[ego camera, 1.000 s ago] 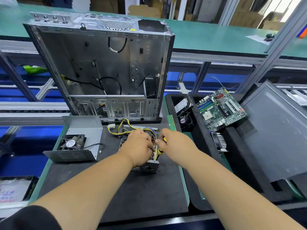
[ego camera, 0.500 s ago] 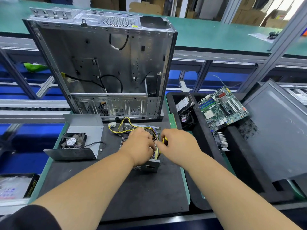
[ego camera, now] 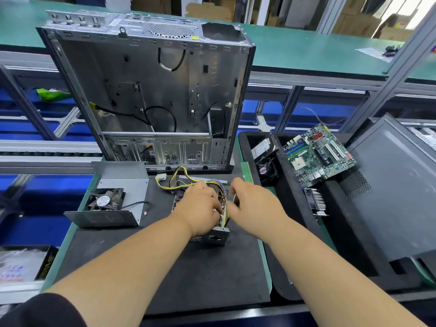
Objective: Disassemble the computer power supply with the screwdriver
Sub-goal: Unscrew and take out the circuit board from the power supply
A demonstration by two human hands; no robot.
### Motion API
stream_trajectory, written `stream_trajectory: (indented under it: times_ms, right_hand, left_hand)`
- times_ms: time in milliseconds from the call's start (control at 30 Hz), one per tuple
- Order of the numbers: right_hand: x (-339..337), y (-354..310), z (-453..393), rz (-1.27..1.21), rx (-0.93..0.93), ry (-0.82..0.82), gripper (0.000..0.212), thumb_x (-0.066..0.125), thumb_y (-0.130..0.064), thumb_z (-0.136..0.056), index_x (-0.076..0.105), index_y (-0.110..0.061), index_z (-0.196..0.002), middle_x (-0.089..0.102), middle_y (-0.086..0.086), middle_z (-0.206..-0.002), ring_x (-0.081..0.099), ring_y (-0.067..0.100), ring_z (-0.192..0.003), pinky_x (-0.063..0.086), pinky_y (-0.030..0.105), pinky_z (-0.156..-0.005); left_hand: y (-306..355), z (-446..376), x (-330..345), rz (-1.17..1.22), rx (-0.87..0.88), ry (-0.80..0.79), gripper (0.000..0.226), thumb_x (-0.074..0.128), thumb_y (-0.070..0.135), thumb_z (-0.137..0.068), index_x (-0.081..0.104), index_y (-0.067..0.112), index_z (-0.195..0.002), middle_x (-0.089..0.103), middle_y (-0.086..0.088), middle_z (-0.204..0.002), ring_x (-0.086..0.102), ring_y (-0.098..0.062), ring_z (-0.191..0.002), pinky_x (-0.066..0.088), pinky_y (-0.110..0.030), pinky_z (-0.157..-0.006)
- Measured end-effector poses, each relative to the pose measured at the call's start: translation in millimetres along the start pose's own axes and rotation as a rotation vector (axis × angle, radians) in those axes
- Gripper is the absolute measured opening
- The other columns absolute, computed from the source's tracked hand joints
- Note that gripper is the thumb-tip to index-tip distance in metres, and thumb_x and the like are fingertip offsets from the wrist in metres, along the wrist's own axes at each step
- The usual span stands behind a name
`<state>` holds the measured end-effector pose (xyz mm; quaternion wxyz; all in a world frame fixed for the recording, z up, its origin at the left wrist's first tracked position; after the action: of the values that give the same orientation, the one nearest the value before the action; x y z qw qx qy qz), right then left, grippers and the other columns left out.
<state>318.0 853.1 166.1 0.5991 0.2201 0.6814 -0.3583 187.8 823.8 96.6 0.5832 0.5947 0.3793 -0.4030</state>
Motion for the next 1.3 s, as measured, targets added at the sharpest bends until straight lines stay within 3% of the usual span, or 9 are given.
stream_trajectory:
  times_ms: [100,300,500,567,700,900,1000,1167,1300]
  right_hand:
    - [0.1,2.9,-1.4,0.112,0.011,0.021,0.038,0.037,-0.055,-0.100,0.044,-0.018,-0.099,0.061,-0.002,-0.083,0.058,0.027,-0.076,0.038,0.033,-0.055]
    - [-1.5,3.7,-3.8,-0.091,0.029,-0.034,0.018,0.055,-0.037,-0.095,0.047,-0.022,-0.101,0.051,-0.006,-0.073,0.052,0.023,-0.073,0.034,0.034,-0.058]
    - [-3.7,2.2,-2.4,-0.185,0.018,-0.100,0.013,0.058,-0.026,-0.084,0.053,-0.022,-0.096,0.056,-0.003,-0.096,0.054,0.021,-0.087,0.045,0.034,-0.069]
    - [-2.1,3.8,-1.9,-0.119,0.017,-0.083,0.012,0.055,-0.034,-0.088,0.054,-0.023,-0.095,0.058,-0.004,-0.094,0.055,0.022,-0.087,0.045,0.034,-0.068]
    - [0.0,6.0,-1.8,0.004,0.023,-0.064,0.034,0.043,-0.057,-0.097,0.054,-0.025,-0.092,0.063,-0.004,-0.081,0.058,0.021,-0.082,0.037,0.033,-0.059]
    - [1.2,3.6,-3.0,-0.127,0.040,-0.095,0.015,0.052,-0.038,-0.097,0.048,-0.023,-0.096,0.053,-0.005,-0.072,0.051,0.023,-0.071,0.032,0.034,-0.054]
    - [-2.4,2.8,-1.3,-0.171,0.029,-0.071,0.017,0.058,-0.033,-0.092,0.048,-0.022,-0.101,0.058,-0.003,-0.083,0.054,0.023,-0.076,0.041,0.035,-0.060]
    - [-7.6,3.0,-1.6,-0.227,0.005,-0.114,0.011,0.060,-0.023,-0.081,0.054,-0.025,-0.090,0.054,-0.005,-0.094,0.052,0.018,-0.087,0.044,0.032,-0.070]
    - [-3.3,5.3,-1.0,-0.146,0.014,-0.090,0.014,0.058,-0.039,-0.087,0.055,-0.026,-0.089,0.058,-0.007,-0.092,0.055,0.019,-0.086,0.047,0.034,-0.071]
  left_hand:
    - [-0.4,1.0,0.1,0.004,-0.006,-0.002,0.030,0.050,0.026,-0.086,0.075,0.033,-0.101,0.057,0.017,-0.106,0.034,-0.018,-0.112,0.025,-0.033,-0.103]
    - [1.4,0.4,-1.5,0.009,-0.008,0.011,0.028,0.054,0.026,-0.086,0.077,0.034,-0.100,0.059,0.017,-0.106,0.035,-0.016,-0.112,0.023,-0.032,-0.105]
    - [1.9,0.0,-2.0,0.007,-0.010,-0.004,0.028,0.053,0.026,-0.087,0.077,0.032,-0.101,0.058,0.016,-0.107,0.034,-0.017,-0.112,0.024,-0.033,-0.105]
    - [2.1,0.2,-2.6,-0.008,-0.003,-0.004,0.028,0.053,0.026,-0.087,0.077,0.031,-0.101,0.059,0.015,-0.106,0.035,-0.018,-0.112,0.025,-0.034,-0.104]
    - [3.0,0.8,-3.0,-0.018,0.007,-0.003,0.028,0.052,0.025,-0.086,0.076,0.030,-0.099,0.061,0.013,-0.107,0.036,-0.019,-0.111,0.026,-0.035,-0.103]
    - [2.2,2.0,-3.1,-0.006,0.000,0.003,0.028,0.053,0.027,-0.087,0.076,0.034,-0.101,0.058,0.017,-0.106,0.034,-0.016,-0.110,0.023,-0.032,-0.103]
    - [2.9,2.3,-3.5,-0.009,0.003,0.004,0.029,0.052,0.027,-0.087,0.076,0.034,-0.101,0.058,0.017,-0.106,0.034,-0.016,-0.110,0.023,-0.032,-0.103]
    - [3.8,1.5,-3.6,-0.013,0.003,0.001,0.029,0.052,0.026,-0.087,0.076,0.034,-0.102,0.059,0.016,-0.107,0.035,-0.017,-0.111,0.024,-0.033,-0.103]
    - [3.4,1.7,-3.5,-0.017,-0.003,0.001,0.028,0.053,0.025,-0.086,0.076,0.030,-0.101,0.059,0.015,-0.109,0.035,-0.018,-0.113,0.023,-0.033,-0.104]
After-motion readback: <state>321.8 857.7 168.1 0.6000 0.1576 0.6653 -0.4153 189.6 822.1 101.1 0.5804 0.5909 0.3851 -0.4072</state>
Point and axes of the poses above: each hand's wrist, its own z-axis away from the middle knuckle, its own x-axis out of the palm, y = z × x, the point moved 5 cm from there along -z, towards the middle knuckle
